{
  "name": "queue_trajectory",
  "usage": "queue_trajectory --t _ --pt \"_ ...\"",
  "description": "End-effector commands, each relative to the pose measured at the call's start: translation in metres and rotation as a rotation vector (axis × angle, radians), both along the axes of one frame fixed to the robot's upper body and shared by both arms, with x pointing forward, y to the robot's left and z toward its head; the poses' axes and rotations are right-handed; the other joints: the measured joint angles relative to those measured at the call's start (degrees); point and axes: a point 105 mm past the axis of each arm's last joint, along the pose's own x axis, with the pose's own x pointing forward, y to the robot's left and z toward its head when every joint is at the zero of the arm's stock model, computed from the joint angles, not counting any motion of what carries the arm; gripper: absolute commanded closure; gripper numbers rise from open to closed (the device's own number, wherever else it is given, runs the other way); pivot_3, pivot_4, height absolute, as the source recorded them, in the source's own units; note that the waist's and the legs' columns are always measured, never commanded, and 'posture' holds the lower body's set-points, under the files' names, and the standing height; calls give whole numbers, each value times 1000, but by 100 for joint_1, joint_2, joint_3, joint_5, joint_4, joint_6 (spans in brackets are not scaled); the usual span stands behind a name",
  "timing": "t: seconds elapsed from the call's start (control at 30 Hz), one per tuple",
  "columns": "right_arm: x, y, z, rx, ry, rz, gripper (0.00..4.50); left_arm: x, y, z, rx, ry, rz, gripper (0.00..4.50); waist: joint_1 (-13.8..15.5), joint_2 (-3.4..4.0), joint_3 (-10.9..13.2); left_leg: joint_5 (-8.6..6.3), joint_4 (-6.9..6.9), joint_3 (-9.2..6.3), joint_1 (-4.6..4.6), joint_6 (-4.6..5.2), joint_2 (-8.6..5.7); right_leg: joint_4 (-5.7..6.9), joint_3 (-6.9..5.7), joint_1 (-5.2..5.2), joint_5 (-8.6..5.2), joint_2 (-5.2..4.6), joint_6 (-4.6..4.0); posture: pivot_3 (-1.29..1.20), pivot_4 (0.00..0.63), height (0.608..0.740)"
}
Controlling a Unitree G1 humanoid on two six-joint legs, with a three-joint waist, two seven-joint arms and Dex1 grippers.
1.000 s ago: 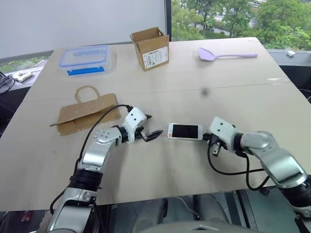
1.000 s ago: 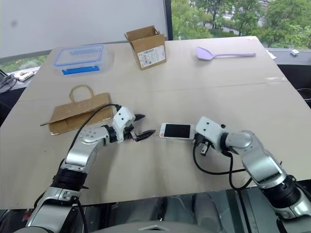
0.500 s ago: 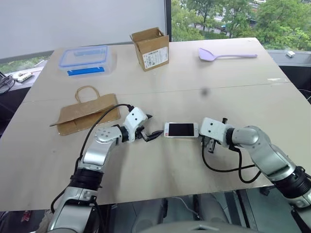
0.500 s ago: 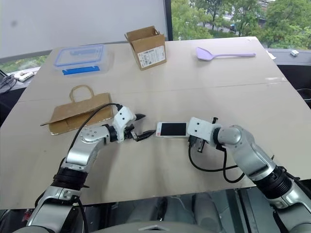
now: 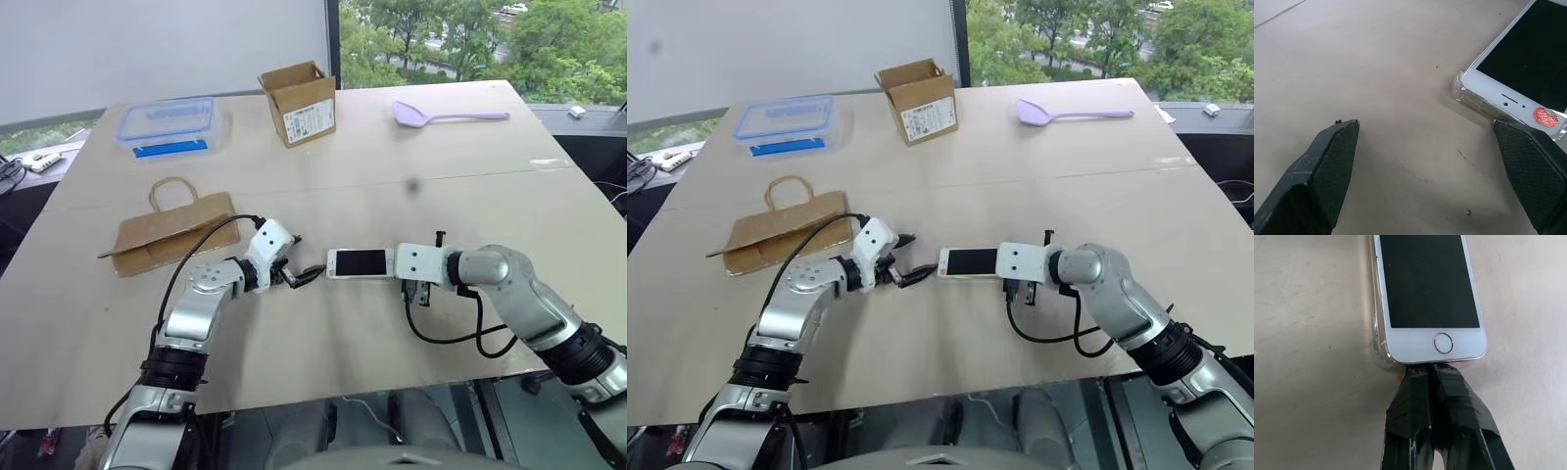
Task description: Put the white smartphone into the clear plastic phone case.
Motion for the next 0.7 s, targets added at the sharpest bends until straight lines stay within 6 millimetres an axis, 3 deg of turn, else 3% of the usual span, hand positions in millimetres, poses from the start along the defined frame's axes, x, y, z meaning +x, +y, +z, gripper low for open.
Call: queue_trajectory --t 0.03,0.13,0.3,0.7 --pt "-18 29 -10 20 24 166 4421 -13 -31 0 -41 5 -122 0 -11 -2 -1 0 0 0 4 0 0 0 0 4 0 0 0 0 150 740" --pt "-10 16 -12 7 9 113 4421 -10 -18 3 -62 14 -73 0 -40 -3 -2 0 0 0 6 0 0 0 0 6 0 0 0 0 150 740" --pt "1 -13 0 65 -3 -19 4421 -7 1 4 -54 28 -20 0 -31 -2 0 0 0 -3 3 -1 0 -1 -1 5 0 -2 0 0 150 740" --pt "-9 -15 16 227 -1 -110 4421 -7 -2 9 -107 44 1 0 89 -2 2 3 -30 -1 -35 -5 -3 -23 1 -33 -1 -9 -2 0 150 740"
